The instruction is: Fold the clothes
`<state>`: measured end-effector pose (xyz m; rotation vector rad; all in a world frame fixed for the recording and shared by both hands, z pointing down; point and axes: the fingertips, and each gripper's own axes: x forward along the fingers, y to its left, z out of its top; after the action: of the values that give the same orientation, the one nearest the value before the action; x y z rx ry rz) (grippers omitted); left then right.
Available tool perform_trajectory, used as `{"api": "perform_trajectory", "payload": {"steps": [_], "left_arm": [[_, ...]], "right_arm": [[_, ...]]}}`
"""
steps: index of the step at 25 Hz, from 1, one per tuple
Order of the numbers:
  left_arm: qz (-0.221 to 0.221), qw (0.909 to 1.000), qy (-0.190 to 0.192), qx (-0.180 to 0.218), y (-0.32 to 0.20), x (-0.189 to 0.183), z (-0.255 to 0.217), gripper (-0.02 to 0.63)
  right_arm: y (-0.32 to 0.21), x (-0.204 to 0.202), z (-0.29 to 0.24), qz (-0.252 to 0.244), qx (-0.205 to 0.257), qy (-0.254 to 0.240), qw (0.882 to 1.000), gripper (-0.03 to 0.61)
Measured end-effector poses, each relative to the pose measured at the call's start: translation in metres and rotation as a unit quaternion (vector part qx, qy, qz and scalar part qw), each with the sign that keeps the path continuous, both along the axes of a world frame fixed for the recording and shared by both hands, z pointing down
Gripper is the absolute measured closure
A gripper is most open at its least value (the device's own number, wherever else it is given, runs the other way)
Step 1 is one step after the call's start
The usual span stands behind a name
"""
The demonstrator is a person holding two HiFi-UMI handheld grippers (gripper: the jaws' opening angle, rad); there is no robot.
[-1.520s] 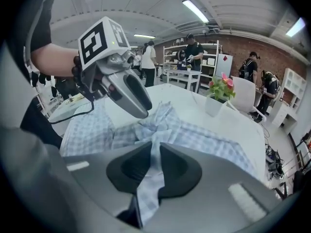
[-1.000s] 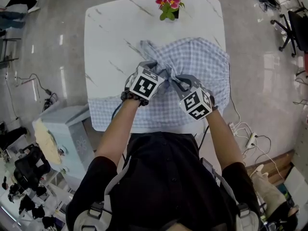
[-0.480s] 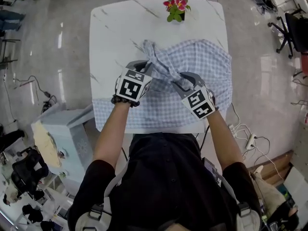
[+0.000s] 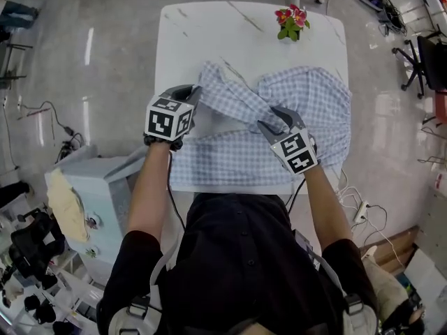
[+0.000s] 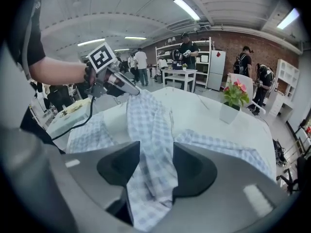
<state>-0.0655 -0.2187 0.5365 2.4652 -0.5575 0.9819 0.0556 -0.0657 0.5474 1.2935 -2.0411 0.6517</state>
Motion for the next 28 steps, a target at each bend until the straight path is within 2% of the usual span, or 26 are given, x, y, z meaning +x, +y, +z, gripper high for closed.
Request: {"api": "perform_trajectory", "payload": {"steps": [3,8,14,19,21,26,28], "left_arm": [[-0.012,0.9997,0.018,-0.007,-0.012,-0.017,-0.002,0.588],[-0.041,0.9991,0.002,-0.009,-0.031,-0.067,0.008,0.588],[-0.092,0.9957,0.003,-0.003,-0.062,-0.133,0.006,0.588],[-0.119,0.9916,-0.039,0.033,-0.085,-0.197,0.009,0.588],[-0.129,0.9900,-0.046,0.034,-0.090,-0.218,0.013,0.588],[-0.173,0.9840,-0.038,0.019,-0.100,-0.261,0.027,0.588],[-0.171,0.9834,-0.056,0.023,-0.100,-0.271,0.036,0.587]], "right_arm": [[-0.008,-0.014,-0.001,0.002,-0.005,0.003,1.000,0.360],[-0.026,-0.041,0.003,-0.007,-0.016,0.006,1.000,0.356],[-0.050,-0.072,0.017,-0.020,-0.023,0.014,0.999,0.356],[-0.062,-0.087,0.027,-0.019,-0.030,0.021,0.999,0.356],[-0.068,-0.091,0.029,-0.016,-0.033,0.025,0.999,0.356],[-0.081,-0.102,0.031,-0.014,-0.033,0.031,0.999,0.356],[-0.086,-0.109,0.031,-0.016,-0.037,0.036,0.999,0.356]]}}
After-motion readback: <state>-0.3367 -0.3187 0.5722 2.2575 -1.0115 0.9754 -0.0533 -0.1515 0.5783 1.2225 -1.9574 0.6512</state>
